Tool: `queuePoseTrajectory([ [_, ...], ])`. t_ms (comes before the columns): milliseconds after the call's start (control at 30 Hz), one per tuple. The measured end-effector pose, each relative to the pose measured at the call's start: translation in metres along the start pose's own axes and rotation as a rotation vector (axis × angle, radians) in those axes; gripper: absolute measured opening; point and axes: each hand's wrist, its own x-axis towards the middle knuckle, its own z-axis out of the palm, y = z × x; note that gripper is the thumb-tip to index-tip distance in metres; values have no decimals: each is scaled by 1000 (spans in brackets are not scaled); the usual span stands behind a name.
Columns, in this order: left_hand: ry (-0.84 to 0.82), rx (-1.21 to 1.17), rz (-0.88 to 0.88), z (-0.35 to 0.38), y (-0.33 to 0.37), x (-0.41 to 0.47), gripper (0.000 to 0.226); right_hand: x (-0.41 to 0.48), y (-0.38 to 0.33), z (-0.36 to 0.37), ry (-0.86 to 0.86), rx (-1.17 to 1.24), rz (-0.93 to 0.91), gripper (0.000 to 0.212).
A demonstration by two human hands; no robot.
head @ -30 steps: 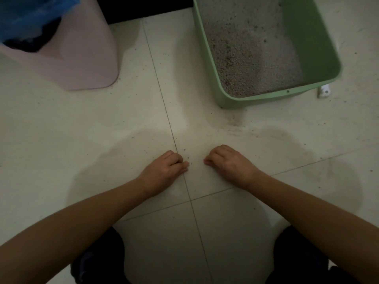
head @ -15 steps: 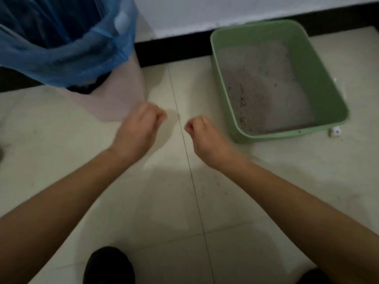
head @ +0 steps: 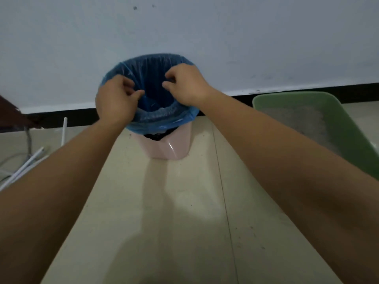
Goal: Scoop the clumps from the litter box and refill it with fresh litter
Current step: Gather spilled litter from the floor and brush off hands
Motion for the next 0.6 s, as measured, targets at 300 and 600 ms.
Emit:
queuePoseTrajectory([
  [300,-49,-49,29,5,7,3,42,-11,10,4,131,106,16,44],
  [600,120,-124,449,43,50,-46,43,-105,63,-7,241,145,-93,42],
])
